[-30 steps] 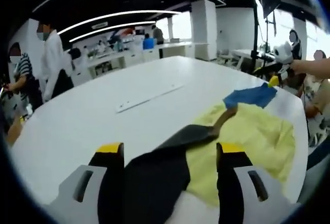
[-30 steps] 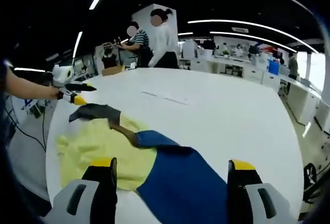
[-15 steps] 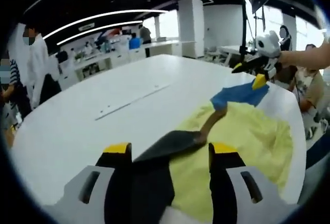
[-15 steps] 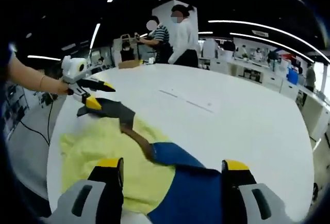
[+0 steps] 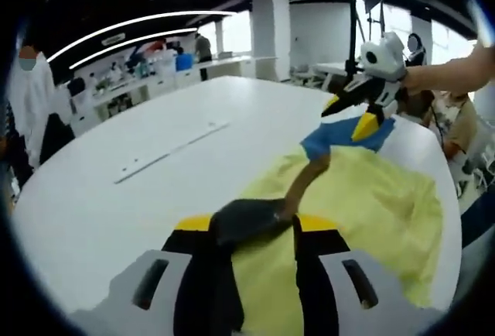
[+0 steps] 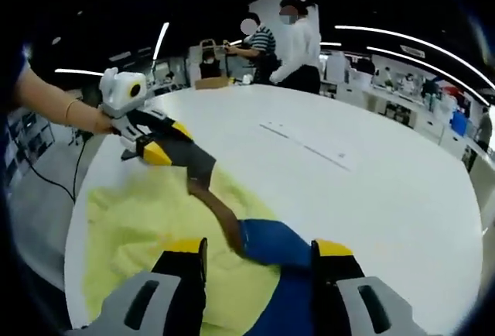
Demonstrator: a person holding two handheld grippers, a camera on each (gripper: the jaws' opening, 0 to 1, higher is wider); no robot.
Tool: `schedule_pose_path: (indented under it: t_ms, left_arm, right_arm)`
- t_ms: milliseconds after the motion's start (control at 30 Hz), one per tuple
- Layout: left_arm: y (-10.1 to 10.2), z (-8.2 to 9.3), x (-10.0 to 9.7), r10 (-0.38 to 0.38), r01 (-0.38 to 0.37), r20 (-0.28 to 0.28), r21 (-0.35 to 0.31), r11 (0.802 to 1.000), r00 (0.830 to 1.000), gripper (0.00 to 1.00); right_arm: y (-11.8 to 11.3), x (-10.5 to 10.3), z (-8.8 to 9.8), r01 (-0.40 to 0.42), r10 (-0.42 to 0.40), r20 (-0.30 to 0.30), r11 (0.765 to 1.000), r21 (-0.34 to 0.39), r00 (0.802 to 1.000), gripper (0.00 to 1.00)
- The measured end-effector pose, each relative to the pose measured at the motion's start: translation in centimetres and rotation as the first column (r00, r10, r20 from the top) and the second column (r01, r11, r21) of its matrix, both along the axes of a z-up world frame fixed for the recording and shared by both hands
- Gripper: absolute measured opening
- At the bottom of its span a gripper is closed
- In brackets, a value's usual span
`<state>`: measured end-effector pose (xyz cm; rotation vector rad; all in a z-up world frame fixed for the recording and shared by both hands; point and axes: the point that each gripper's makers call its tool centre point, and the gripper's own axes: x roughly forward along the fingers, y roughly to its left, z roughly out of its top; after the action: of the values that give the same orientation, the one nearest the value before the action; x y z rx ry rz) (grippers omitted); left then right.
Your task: Fold the garment on the visible template until the final outline fits inside the template.
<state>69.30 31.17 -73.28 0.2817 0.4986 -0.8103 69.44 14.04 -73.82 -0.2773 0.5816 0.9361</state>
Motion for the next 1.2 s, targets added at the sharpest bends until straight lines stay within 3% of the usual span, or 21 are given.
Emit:
schedule_pose_path:
  t_ms: [267, 500, 667, 833, 967, 1200]
  left_arm:
    - [0.0, -1.2, 0.7, -0.022, 0.022, -0.02, 0.025, 0.999, 1.0, 0.25]
    - [-0.2, -2.9, 0.5, -0.08, 0.082, -0.027, 0.106, 0.991, 0.996, 0.23]
    - [-0.1, -3.7, 0.9, -0.088, 0.089, -0.017, 0.159, 0.983, 0.996, 0.21]
    - [0.2, -4.7, 1.2, -0.069, 0.074, -0.032, 0.196, 0.978, 0.997, 0.11]
    - [0.5, -4.7, 1.2, -0.062, 0.067, -0.035, 0.192, 0.979, 0.997, 0.07]
    - [0.6, -4.6, 1.2, -0.063, 0.068, -0.035, 0.185, 0.98, 0.997, 0.0]
  right_arm:
    - [0.8, 0.1, -1.4, -0.067, 0.068, 0.02, 0.996, -0.057, 0.997, 0.34]
    - [1.0, 0.1, -3.2, -0.117, 0.12, 0.019, 0.985, -0.125, 0.993, 0.26]
    - [0.9, 0.3, -4.0, -0.136, 0.145, 0.039, 0.974, -0.182, 0.989, 0.21]
    - [0.8, 0.5, -4.3, -0.15, 0.166, 0.058, 0.964, -0.221, 0.984, 0.16]
    - [0.8, 0.4, -4.6, -0.172, 0.2, 0.08, 0.947, -0.271, 0.976, 0.14]
    - [0.9, 0.7, -4.6, -0.172, 0.206, 0.095, 0.943, -0.285, 0.974, 0.07]
